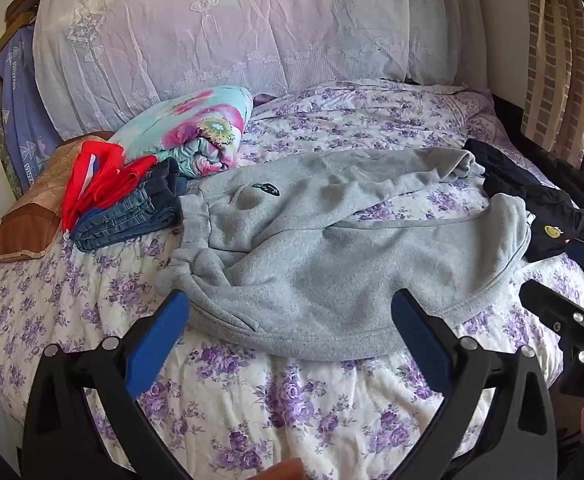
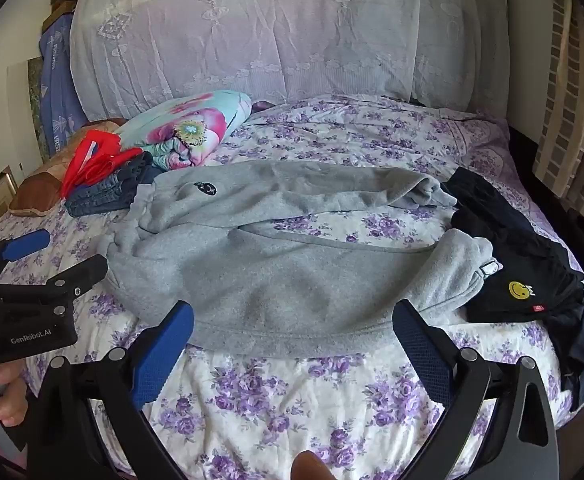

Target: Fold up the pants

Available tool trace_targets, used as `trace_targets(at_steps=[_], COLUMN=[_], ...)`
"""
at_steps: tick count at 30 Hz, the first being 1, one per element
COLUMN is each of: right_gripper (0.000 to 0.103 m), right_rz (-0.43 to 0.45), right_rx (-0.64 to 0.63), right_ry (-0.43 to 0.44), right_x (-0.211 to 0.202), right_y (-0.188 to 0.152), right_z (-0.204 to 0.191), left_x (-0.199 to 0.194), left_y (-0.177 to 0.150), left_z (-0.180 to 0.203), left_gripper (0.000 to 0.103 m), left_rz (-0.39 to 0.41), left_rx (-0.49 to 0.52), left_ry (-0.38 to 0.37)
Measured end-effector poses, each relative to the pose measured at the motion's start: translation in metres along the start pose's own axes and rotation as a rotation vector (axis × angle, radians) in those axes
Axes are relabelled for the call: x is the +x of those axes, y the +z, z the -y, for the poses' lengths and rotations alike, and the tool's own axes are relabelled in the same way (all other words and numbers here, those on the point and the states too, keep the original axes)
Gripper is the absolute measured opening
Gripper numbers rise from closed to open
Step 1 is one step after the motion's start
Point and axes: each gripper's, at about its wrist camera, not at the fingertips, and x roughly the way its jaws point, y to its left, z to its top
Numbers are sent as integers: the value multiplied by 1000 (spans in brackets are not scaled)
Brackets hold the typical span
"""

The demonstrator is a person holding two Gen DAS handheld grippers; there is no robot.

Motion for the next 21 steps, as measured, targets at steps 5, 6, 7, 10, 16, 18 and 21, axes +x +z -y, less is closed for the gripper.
trace_targets(at_steps=[5,6,7,10,16,18,21], right_gripper=[100,100,100,100,100,100,100], right_rz=[11,13,12,10,10,10,11], right_rx=[-3,-8,-8,-8,-10,-8,-9], right_ry=[0,-3,-5,-6,-5,-3,-5], right_x=[-1,-1,-1,-1,-2,-2,-1], right_y=[1,1,1,0,1,1,0], right_z=[0,0,0,-1,-2,-1,-2], left_x=[0,-1,-1,0,0,0,0], left_y=[-1,-1,-1,0,1,3,3], left_z=[0,0,0,0,0,0,0], left_gripper=[99,99,99,99,99,99,99], left_rz=[6,6,6,4,4,4,5], left_rx=[-2,-1,-1,-8,-7,-7,-6], left_ry=[-8,-7,-7,-2,-2,-3,-2])
